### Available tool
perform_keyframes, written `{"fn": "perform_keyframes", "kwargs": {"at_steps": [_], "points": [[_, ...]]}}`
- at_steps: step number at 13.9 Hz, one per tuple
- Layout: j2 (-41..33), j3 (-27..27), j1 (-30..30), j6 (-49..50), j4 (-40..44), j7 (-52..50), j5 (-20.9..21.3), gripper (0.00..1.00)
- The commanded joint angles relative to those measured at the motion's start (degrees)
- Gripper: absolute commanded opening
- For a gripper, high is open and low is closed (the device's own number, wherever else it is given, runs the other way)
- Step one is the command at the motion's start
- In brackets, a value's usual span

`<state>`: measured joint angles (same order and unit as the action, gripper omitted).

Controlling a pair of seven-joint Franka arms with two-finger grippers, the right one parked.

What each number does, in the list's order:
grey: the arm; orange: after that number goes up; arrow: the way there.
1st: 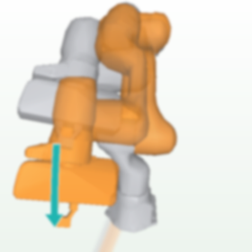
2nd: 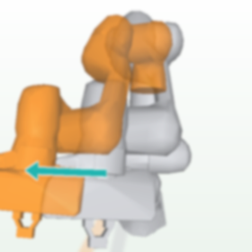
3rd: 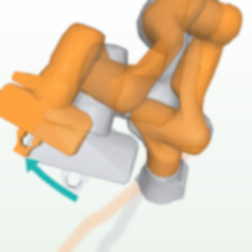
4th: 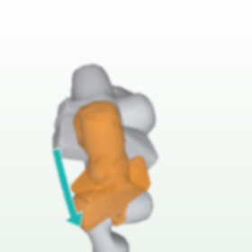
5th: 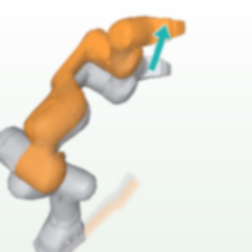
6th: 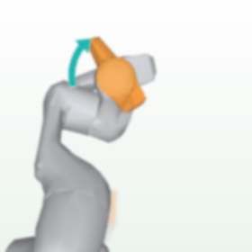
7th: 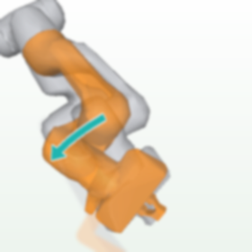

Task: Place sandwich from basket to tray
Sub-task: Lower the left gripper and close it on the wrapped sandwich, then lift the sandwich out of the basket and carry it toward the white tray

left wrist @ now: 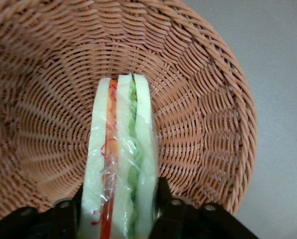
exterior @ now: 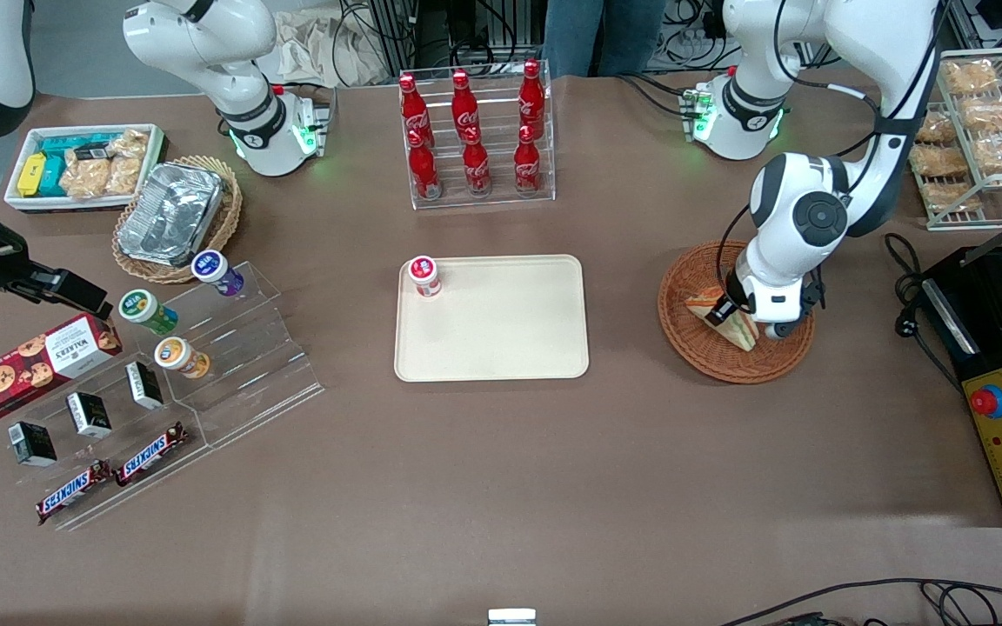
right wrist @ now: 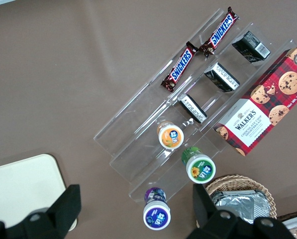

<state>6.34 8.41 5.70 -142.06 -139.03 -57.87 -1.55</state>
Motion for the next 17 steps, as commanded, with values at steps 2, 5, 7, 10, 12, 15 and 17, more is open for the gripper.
{"fn": "perform_keyframes", "kwargs": {"at_steps": [2, 5, 7, 10, 12, 15, 17], "points": [[-3.69, -0.33, 0.36, 20.18, 10.50, -0.50, 2.67, 0.00], [-3.79, -0.24, 0.01, 35.05, 22.36, 1.87, 3.04, 0.00], [-3.79, -0.15, 0.18, 41.39, 28.70, 2.50, 2.69, 0.00], [-3.53, 4.39, 0.45, 45.90, 34.17, 3.81, 2.42, 0.00], [-2.83, 8.70, 0.62, 45.91, 34.18, 3.03, 2.86, 0.00], [-2.56, 10.13, 5.26, 45.82, 33.74, 1.89, 3.04, 0.00], [-0.55, 10.22, 7.38, 44.07, 33.56, 2.85, 2.52, 0.00]]}}
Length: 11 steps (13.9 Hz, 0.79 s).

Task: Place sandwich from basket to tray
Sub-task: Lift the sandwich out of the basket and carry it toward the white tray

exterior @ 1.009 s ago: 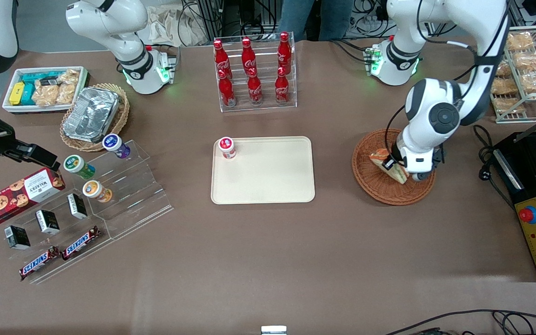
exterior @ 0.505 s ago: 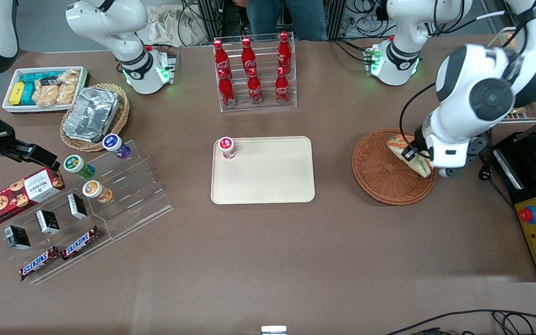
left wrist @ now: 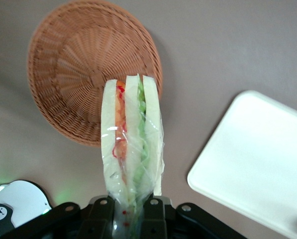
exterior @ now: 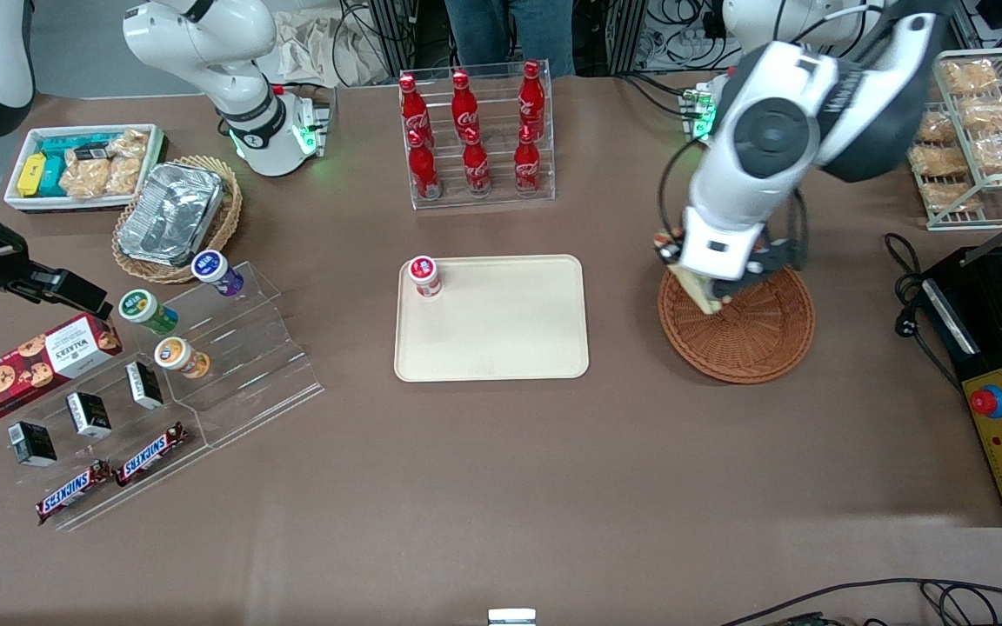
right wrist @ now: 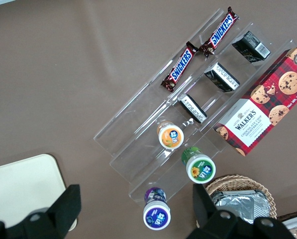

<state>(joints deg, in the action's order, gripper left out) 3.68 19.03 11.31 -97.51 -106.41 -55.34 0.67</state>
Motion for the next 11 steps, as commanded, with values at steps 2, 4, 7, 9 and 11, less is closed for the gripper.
{"fn": "perform_keyframes", "kwargs": {"at_steps": [2, 4, 7, 9, 11], "points": [[4.91, -0.22, 5.55, -6.52, 1.21, 1.11, 0.64, 0.00], [10.34, -0.22, 8.63, -10.59, 2.25, 1.11, 0.56, 0.00], [14.67, -0.57, 13.04, -10.86, 6.83, 1.46, 1.87, 0.00], [16.43, -0.49, 13.21, -13.48, 7.53, 4.17, 1.35, 0.00], [17.93, -0.40, 13.48, -17.78, 7.10, 8.38, 1.35, 0.00]]}}
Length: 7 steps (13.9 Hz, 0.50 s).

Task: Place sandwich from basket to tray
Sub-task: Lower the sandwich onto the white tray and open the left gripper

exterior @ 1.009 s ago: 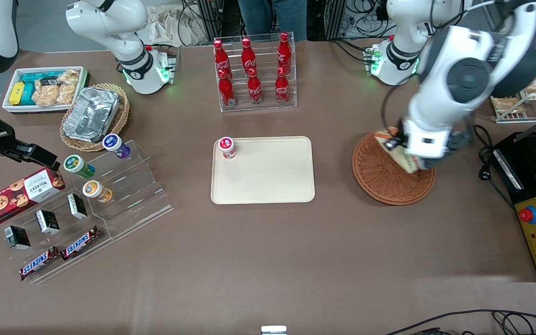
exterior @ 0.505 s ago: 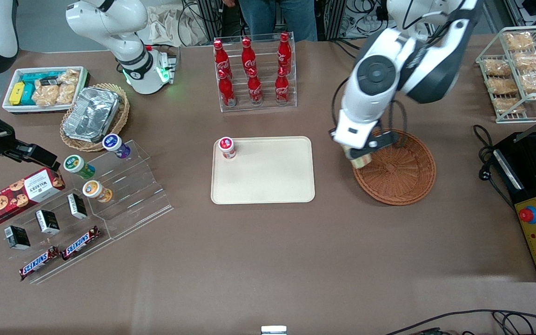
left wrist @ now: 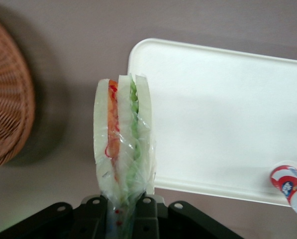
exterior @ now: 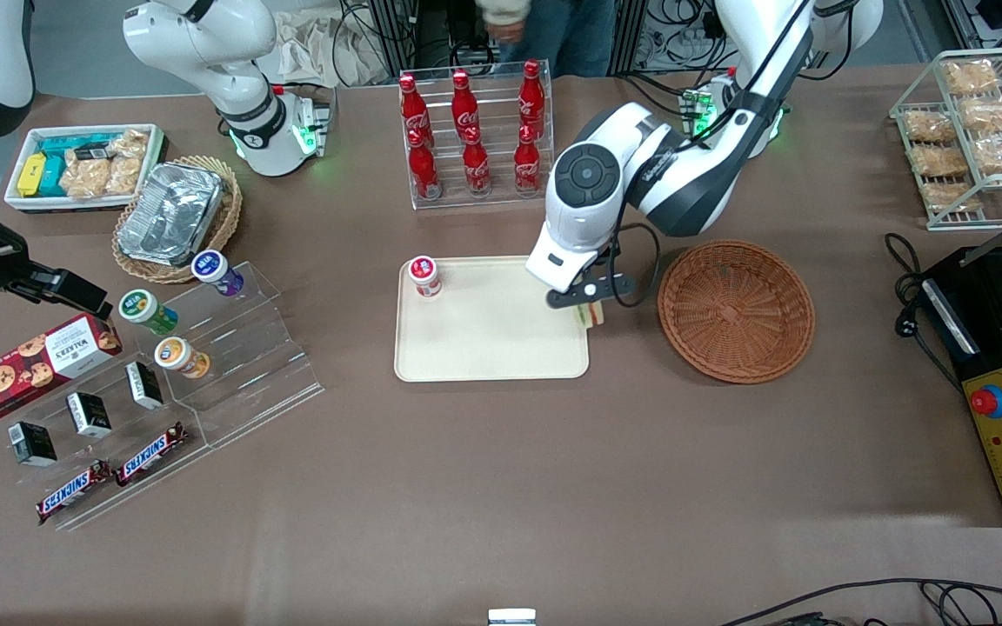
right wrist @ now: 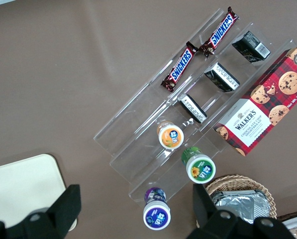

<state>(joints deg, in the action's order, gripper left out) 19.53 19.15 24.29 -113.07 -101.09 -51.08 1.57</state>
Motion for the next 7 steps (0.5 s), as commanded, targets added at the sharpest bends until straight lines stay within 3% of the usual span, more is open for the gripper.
{"fn": "perform_keyframes", "kwargs": {"at_steps": [1, 7], "points": [[3.40, -0.52, 1.11, -4.85, 1.69, 5.28, 1.15, 0.00], [10.52, -0.78, 4.72, -13.22, -0.59, 5.03, 8.35, 0.00]]}}
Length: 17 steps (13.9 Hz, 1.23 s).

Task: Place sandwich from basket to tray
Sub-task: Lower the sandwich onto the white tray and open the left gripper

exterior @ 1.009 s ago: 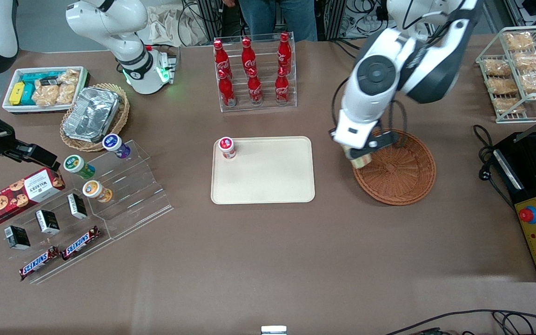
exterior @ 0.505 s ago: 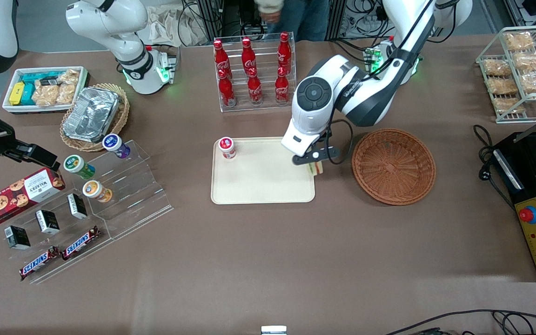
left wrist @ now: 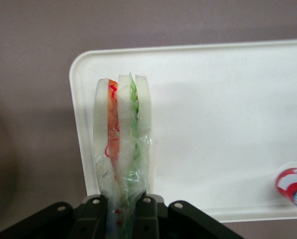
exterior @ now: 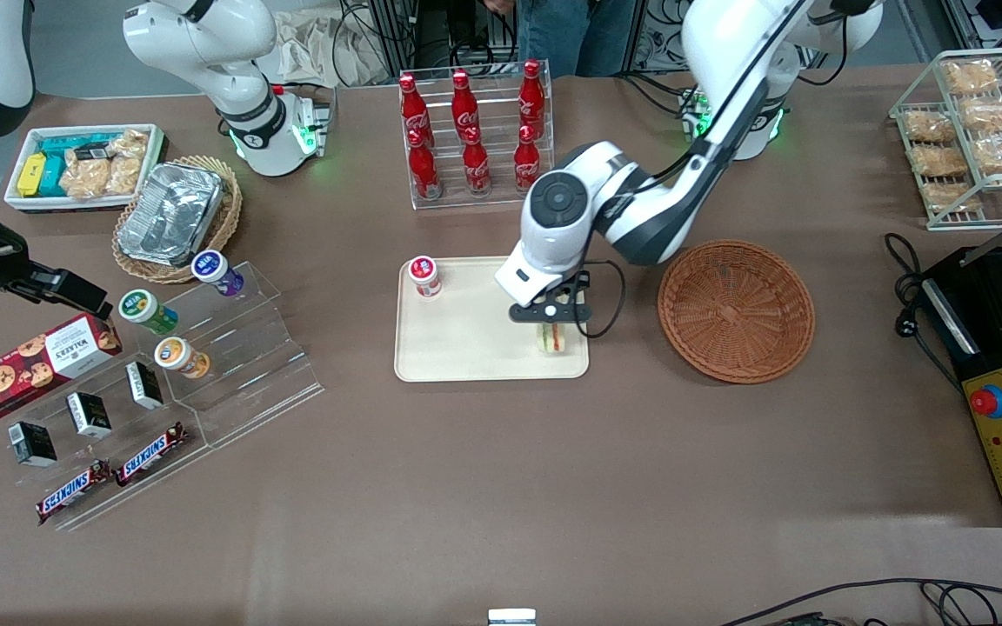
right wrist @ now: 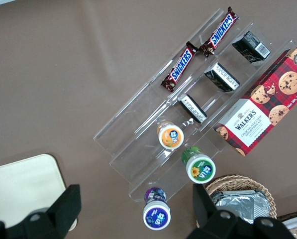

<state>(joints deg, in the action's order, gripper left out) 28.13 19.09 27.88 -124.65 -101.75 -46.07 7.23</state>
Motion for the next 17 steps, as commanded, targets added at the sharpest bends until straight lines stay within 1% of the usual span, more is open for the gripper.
{"fn": "perform_keyframes", "kwargs": {"at_steps": [1, 2, 3, 4, 5, 7, 9, 14, 15, 17], "points": [[2.89, -0.72, 1.04, -2.17, 0.06, 0.01, 3.04, 0.00], [3.59, -0.89, 1.04, -2.70, 0.06, 0.19, 3.14, 0.00], [3.51, -1.07, 0.60, -2.79, 0.06, 0.62, 3.14, 0.08], [3.25, -1.07, 0.34, -2.44, 0.06, 0.89, 3.14, 0.64], [2.99, -1.07, 0.34, -2.35, 0.06, 0.63, 3.05, 0.99], [1.68, -1.16, -0.80, -1.39, 0.06, 0.19, 2.79, 1.00], [-1.13, -1.07, -2.38, 4.13, 0.50, 0.62, 2.08, 1.00], [-14.39, -1.16, -6.25, 19.25, 0.42, 2.03, 1.99, 1.00], [-16.68, -1.16, -7.30, 21.71, 0.24, 2.29, 2.78, 1.00], [-20.81, -2.55, -8.97, 23.66, 0.24, 2.47, 2.87, 1.00]]}}
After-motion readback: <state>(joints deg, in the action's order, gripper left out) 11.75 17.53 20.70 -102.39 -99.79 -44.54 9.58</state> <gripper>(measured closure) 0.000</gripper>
